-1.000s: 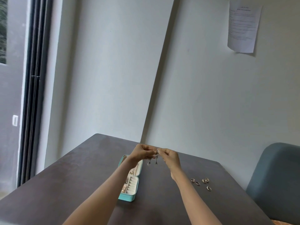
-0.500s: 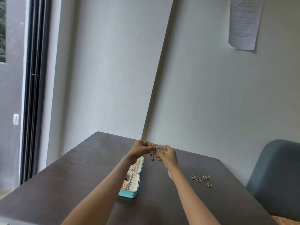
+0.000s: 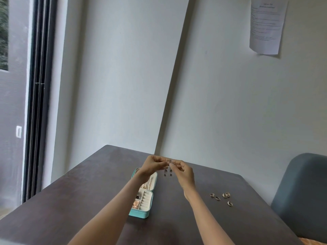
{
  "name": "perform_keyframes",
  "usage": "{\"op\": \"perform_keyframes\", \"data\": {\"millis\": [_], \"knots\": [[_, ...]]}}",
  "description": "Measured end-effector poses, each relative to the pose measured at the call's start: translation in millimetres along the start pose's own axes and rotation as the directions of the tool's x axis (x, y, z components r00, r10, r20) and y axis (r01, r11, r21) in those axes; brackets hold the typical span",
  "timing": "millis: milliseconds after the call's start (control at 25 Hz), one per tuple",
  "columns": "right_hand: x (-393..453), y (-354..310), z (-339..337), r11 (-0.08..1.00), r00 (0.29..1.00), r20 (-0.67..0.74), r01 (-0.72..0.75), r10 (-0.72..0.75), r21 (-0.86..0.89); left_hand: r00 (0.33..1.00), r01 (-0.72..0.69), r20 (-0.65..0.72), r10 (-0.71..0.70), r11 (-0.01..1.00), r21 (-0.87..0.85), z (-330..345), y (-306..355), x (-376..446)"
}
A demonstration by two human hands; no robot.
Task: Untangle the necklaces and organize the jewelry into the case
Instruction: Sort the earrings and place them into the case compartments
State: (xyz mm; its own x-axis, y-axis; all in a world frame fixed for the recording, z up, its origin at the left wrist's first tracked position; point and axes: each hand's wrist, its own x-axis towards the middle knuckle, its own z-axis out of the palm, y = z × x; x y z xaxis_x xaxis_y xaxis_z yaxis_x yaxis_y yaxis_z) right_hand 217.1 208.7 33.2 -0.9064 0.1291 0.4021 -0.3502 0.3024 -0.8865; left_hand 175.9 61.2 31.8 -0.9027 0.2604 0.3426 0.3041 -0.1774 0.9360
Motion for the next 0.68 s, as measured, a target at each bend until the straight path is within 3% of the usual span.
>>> {"op": "perform_keyframes", "data": {"millis": [440,680], "knots": [[-6,-19,26,0.999,0.999,-0.038,-0.006,0.007,0.04,0.993,0.117,0.009,-0.116,0.993,-0.004,-35,28,-25],[-33,-18,78,0.985,0.991,-0.051,-0.116,0.123,0.128,0.979,0.199,0.008,-0.203,0.966,0.164,-81,32,-68]]}}
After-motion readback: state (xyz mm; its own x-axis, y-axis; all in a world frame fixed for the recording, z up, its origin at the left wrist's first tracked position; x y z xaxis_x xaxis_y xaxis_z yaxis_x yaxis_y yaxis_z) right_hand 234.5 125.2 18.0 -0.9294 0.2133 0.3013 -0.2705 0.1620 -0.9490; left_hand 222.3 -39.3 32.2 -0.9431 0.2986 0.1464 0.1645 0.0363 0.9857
